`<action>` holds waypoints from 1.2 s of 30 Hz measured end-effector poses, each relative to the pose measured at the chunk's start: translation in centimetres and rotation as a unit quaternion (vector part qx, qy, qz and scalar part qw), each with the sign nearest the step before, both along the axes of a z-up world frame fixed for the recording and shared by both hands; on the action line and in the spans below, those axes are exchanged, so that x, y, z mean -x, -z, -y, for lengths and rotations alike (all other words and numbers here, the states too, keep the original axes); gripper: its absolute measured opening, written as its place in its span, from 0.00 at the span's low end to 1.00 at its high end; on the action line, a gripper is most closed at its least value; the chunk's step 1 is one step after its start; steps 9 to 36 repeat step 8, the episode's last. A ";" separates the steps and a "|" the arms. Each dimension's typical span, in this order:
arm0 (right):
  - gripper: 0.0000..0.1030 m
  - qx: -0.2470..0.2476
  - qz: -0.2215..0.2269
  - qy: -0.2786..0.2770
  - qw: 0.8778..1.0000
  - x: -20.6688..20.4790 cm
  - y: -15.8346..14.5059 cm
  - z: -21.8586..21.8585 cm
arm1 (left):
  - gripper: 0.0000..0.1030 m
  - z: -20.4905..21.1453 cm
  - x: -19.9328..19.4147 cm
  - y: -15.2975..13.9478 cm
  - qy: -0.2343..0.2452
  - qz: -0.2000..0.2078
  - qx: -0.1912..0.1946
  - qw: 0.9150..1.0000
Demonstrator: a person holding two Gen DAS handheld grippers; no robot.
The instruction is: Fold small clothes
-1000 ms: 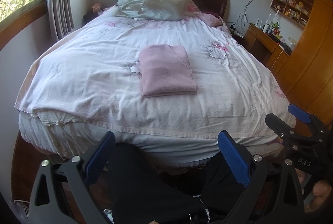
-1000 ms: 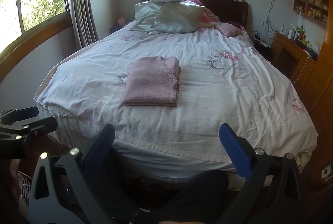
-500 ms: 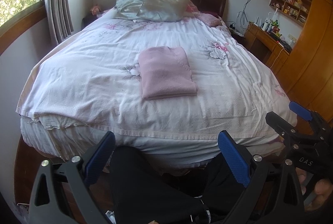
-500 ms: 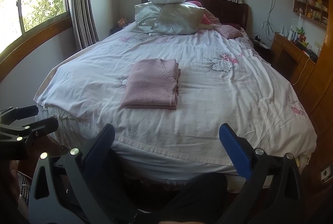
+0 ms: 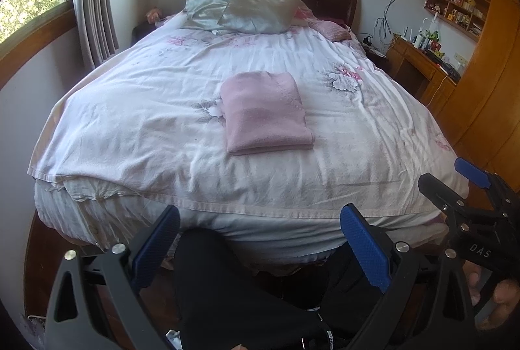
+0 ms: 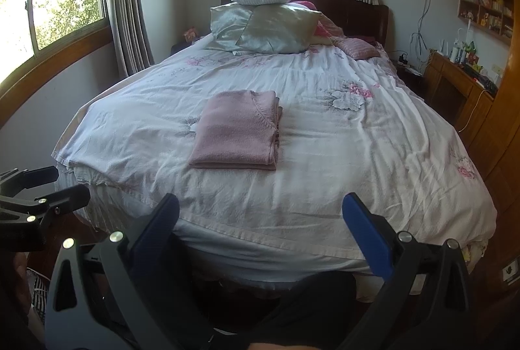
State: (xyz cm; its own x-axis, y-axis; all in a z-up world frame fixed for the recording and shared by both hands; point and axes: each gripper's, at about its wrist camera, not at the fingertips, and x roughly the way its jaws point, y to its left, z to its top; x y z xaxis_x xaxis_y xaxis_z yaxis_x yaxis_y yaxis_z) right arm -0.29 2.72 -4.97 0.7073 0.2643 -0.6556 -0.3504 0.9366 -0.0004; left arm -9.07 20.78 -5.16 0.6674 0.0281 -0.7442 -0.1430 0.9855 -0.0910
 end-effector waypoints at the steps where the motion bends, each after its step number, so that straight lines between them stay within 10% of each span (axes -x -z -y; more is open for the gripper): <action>1: 0.97 -0.001 0.001 0.001 1.000 -0.1 0.1 0.0 | 0.96 -0.2 -0.1 0.0 0.000 0.000 0.000 1.000; 36: 0.97 -0.007 -0.007 0.007 1.000 -0.4 0.4 0.5 | 0.96 0.2 -0.1 0.2 0.000 -0.002 0.000 1.000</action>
